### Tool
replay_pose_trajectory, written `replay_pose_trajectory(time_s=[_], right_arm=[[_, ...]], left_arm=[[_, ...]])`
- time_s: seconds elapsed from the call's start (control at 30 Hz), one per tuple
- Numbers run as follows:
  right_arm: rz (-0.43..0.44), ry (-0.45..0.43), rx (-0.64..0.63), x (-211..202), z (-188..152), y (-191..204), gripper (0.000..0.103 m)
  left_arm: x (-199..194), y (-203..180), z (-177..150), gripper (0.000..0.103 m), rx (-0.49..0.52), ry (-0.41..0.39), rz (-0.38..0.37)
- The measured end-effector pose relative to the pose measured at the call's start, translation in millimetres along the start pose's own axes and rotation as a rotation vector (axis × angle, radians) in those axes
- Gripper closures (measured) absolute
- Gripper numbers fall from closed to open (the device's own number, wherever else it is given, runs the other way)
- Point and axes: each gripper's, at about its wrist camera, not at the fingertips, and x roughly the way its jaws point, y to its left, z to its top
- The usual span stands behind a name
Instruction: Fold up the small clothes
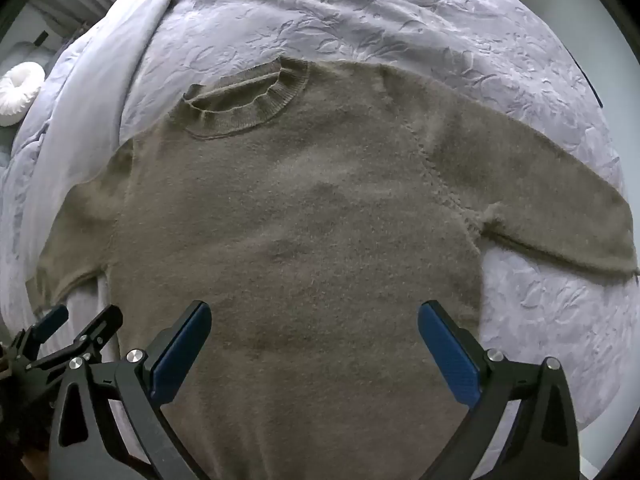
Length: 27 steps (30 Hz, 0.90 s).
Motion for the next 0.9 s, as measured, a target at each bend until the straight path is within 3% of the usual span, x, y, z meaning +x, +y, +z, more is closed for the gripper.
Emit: replay_pose_trajectory(time_s=[0.9], right_arm=[[0.041,-0.070,-0.015,-28,8,5,0.000]], left_arm=[[-12,-3,-2,0.000,-0.041,-0.002,-0.010]])
